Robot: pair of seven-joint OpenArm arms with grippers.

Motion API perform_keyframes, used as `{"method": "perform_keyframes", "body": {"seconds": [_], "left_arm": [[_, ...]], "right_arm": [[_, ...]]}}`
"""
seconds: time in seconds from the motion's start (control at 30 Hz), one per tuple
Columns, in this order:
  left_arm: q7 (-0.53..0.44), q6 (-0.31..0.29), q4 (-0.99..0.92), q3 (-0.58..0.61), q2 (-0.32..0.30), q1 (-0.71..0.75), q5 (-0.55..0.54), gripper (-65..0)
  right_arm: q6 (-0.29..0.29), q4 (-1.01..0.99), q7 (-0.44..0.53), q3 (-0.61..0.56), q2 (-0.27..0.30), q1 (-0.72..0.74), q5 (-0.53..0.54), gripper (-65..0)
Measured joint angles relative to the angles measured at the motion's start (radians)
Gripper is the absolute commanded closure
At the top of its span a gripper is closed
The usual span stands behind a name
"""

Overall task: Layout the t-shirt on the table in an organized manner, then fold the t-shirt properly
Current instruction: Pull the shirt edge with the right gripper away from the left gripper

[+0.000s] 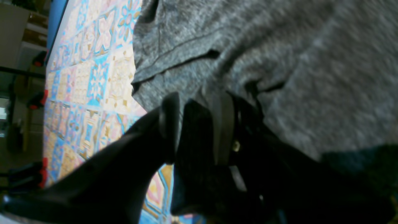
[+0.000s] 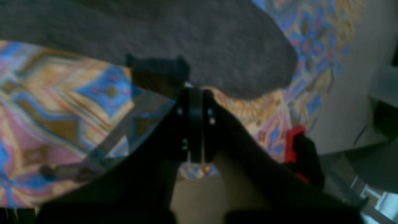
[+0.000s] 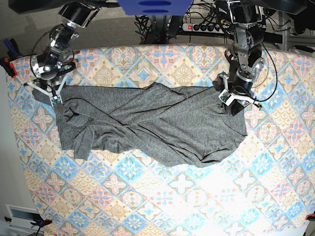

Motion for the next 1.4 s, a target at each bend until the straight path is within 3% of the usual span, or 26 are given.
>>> {"method": "perform_keyframes", "body": {"seconds": [0.1, 0.23, 0.3, 0.5, 0.63, 0.83, 0.9, 1.03, 1.13, 1.3, 1.4], "left_arm": [[0.005, 0.000, 0.000, -0.004, 0.016, -0.006, 0.007, -20.8], [0.035, -0.005, 0.000, -0.005, 0.027, -0.028, 0.023, -20.8], [0.040, -0.007, 0.000, -0.004, 0.027, -0.032, 0.022, -20.8], [0.065, -0.024, 0.000, -0.004, 0.032, -0.049, 0.022, -20.8], [0.074, -0.024, 0.000, -0.002, 0.032, -0.050, 0.022, -20.8], [0.071, -0.025, 0.000, 0.000, 0.032, -0.050, 0.022, -20.8], [0.077, -0.024, 0.000, 0.000, 0.032, -0.050, 0.022, -20.8], [0.081, -0.028, 0.000, 0.001, 0.032, -0.063, 0.022, -20.8], [0.130, -0.035, 0.000, 0.008, 0.032, -0.079, 0.025, -20.8], [0.151, -0.033, 0.000, 0.012, 0.038, -0.084, 0.029, -20.8], [0.169, -0.034, 0.000, 0.020, 0.037, -0.094, 0.030, -20.8]], "right_arm": [[0.000, 0.002, -0.005, 0.000, -0.008, -0.003, -0.041, -10.4], [0.002, 0.019, -0.003, 0.003, -0.011, -0.003, -0.180, -20.6], [0.001, 0.051, 0.004, 0.037, -0.012, -0.002, -0.173, -24.5], [0.007, 0.083, -0.008, 0.265, -0.082, 0.093, 0.025, -28.2], [-0.007, 0.092, -0.048, 0.334, -0.066, 0.191, 0.106, -28.2], [-0.004, 0.093, -0.426, 0.434, -0.066, 0.312, 0.415, -28.2], [-0.007, 0.092, -0.523, 0.452, -0.066, 0.346, 0.469, -28.2], [-0.002, 0.092, -0.481, 0.550, -0.069, 0.385, 0.613, -28.2], [-0.008, 0.079, -0.514, 0.650, -0.065, 0.366, 0.613, -28.3], [-0.007, -0.002, -0.498, 0.644, -0.068, 0.377, 0.747, -28.3], [-0.007, -0.010, -0.497, 0.641, -0.072, 0.378, 0.769, -28.3]]}}
